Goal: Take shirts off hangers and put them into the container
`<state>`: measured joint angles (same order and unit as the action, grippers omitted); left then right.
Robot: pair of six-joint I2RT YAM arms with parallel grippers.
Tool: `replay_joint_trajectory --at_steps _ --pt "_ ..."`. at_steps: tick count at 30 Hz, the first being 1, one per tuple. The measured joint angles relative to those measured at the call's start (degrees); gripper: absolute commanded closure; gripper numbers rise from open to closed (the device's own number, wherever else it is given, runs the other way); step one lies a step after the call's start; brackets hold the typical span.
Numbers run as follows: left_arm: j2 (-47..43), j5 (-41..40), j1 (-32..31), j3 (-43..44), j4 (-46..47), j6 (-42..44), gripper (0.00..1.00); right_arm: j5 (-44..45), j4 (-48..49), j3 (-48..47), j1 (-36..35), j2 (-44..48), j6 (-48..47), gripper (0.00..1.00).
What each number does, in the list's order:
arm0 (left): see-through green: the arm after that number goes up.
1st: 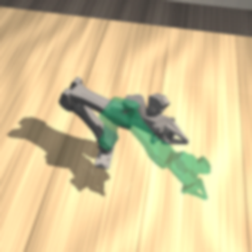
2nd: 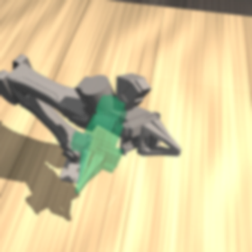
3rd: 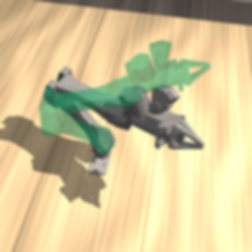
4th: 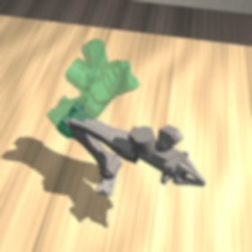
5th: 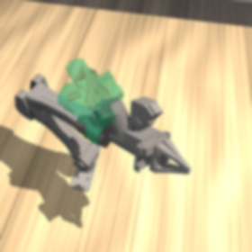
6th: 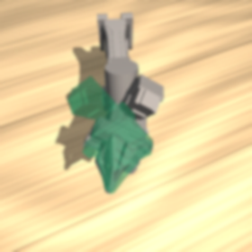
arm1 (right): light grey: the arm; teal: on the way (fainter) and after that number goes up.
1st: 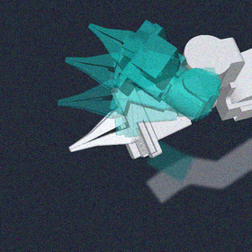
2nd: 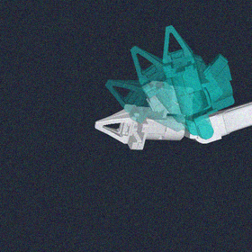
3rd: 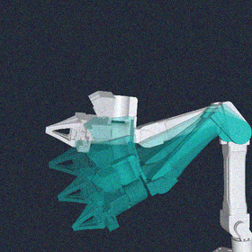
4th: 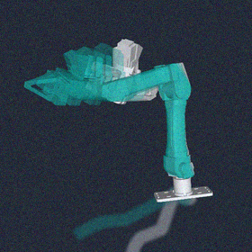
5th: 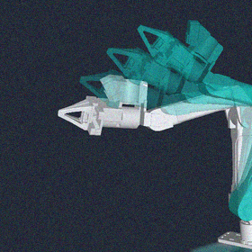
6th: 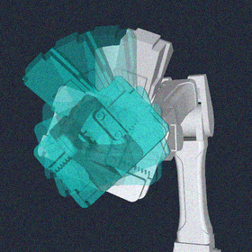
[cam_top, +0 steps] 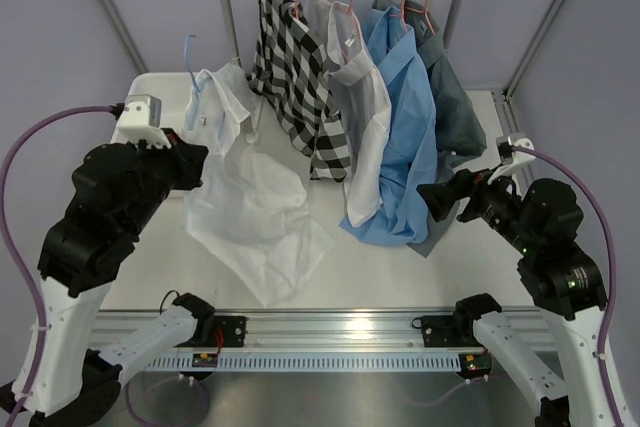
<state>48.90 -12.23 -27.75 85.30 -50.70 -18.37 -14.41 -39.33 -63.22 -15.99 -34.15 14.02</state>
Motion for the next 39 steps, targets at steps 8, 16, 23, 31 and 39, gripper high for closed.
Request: replay_joint_trajectory --at_steps 8,16,23,31,39 --pt "-0.76 7.91 0.0 14.23 -1.86 2.08 1.0 -1.9 0.44 -3.78 0.0 -6.27 0.02 0.01" --pt "-3.52 24.04 0.0 16.35 -1.07 3.06 1.0 -1.29 0.52 -7.43 0.0 -9.29 -0.35 0.01" --pt "-5.35 29.4 0.0 12.83 -0.87 3.61 1.0 -2.21 1.62 -9.35 0.0 -12.57 -1.2 0.0" --pt "-2.86 35.56 0.0 -5.38 8.46 3.74 1.0 -2.97 5.33 -9.64 -1.88 -17.09 -2.32 0.01" --pt "0.81 39.1 -0.02 -24.06 15.93 1.31 1.0 3.52 11.34 -9.07 -17.68 -26.88 -2.34 0.0"
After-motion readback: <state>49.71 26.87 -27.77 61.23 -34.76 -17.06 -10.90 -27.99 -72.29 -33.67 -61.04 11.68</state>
